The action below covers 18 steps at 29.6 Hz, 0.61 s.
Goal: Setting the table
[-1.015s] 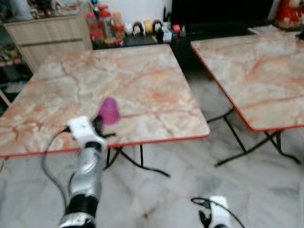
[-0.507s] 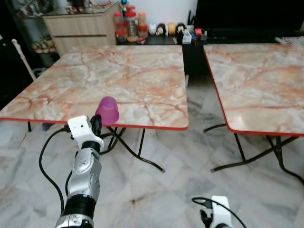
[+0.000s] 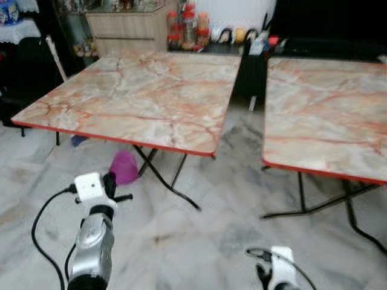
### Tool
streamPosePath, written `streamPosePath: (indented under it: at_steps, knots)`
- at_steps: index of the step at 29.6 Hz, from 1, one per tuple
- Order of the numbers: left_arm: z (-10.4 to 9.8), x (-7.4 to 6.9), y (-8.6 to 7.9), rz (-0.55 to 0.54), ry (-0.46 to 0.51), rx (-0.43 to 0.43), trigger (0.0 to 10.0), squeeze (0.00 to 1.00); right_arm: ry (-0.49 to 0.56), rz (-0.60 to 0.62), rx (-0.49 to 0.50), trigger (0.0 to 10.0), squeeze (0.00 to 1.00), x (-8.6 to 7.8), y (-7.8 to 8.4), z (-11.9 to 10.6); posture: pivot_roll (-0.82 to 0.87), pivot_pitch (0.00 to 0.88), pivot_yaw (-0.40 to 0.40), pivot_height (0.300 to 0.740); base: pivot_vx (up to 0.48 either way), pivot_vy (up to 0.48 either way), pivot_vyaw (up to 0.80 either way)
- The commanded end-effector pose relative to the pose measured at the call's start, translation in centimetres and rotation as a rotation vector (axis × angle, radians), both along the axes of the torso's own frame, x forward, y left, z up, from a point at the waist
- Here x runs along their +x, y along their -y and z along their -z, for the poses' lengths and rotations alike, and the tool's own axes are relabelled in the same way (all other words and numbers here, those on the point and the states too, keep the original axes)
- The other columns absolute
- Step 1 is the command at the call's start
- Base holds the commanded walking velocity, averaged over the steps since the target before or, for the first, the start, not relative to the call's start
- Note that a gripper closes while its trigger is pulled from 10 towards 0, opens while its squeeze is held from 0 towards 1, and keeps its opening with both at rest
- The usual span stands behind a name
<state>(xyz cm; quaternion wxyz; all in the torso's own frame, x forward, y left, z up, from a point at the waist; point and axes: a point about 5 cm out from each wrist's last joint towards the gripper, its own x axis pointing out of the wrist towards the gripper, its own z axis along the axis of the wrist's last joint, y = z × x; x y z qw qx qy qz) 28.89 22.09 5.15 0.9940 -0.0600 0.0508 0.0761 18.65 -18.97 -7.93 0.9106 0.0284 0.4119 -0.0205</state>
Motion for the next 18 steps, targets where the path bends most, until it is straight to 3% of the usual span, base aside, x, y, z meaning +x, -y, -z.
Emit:
streamPosePath:
  at_steps: [1, 6, 9, 15, 17, 18]
  knots:
    - [3.0, -1.5, -0.7, 0.025, -0.166, 0.033, 10.0, 0.00, -0.002, -0.001, 0.021, 10.0, 0.00, 0.1, -0.8, 0.1, 0.07, 0.029, 0.023, 0.740, 0.000, 0.000, 0.00]
    - [8.0, -4.9, -0.3, 0.113, -0.454, 0.127, 10.0, 0.00, 0.001, -0.002, 0.019, 10.0, 0.00, 0.3, -0.8, 0.0, 0.07, 0.026, 0.021, 0.740, 0.000, 0.000, 0.00]
    - [11.1, -8.3, -0.5, 0.113, -0.675, 0.137, 10.0, 0.00, 0.003, 0.002, 0.015, 10.0, 0.00, 0.4, -0.7, -0.1, 0.06, 0.026, 0.021, 0.740, 0.000, 0.000, 0.00]
    - [11.4, -8.7, -0.6, 0.118, -0.703, 0.150, 10.0, 0.00, 0.003, 0.003, 0.015, 10.0, 0.00, 0.4, -0.7, -0.1, 0.06, 0.025, 0.021, 0.740, 0.000, 0.000, 0.00]
    - [12.9, -11.3, -0.8, 0.071, -0.822, 0.126, 10.0, 0.00, -0.012, 0.020, 0.010, 10.0, 0.00, 0.3, -0.4, 0.0, 0.04, 0.028, 0.018, 0.740, 0.000, 0.000, -0.28]
    - [13.1, -11.6, -0.8, 0.069, -0.834, 0.125, 10.0, 0.00, -0.014, 0.021, 0.009, 10.0, 0.00, 0.3, -0.4, 0.0, 0.04, 0.028, 0.018, 0.740, 0.000, 0.000, -0.77]
